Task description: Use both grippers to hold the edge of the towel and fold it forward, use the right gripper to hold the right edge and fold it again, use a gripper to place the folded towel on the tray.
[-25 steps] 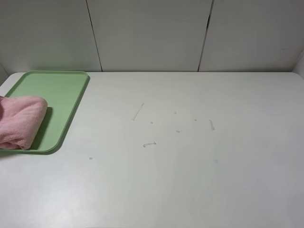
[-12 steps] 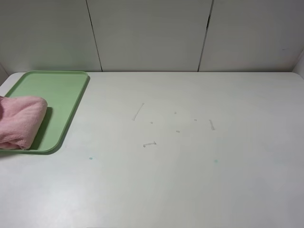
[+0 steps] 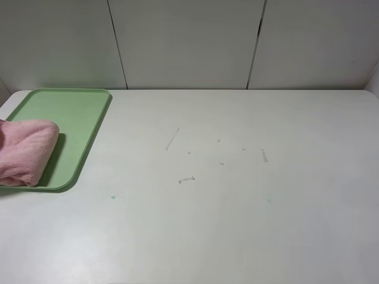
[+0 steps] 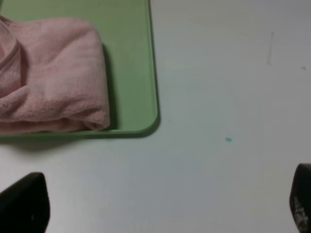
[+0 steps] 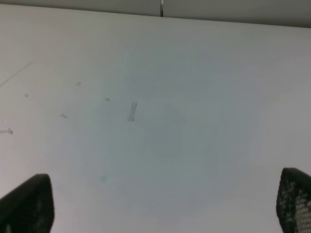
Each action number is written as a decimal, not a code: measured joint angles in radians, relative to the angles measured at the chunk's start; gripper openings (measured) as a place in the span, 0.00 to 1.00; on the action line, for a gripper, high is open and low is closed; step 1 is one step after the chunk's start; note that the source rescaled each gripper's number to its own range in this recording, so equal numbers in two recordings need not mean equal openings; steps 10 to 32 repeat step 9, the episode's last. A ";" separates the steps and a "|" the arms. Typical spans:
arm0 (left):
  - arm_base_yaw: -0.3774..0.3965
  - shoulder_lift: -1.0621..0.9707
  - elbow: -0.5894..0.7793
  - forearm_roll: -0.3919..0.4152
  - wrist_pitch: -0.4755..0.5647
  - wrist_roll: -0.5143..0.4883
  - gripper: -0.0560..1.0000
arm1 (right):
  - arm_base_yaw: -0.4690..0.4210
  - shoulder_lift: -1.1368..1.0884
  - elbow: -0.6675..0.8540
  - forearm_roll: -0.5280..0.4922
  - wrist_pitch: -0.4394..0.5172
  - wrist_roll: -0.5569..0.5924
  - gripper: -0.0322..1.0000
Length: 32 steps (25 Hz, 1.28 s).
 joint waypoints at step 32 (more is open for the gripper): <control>0.000 0.000 0.000 -0.001 -0.001 0.000 1.00 | 0.000 0.000 0.000 0.000 0.000 0.000 1.00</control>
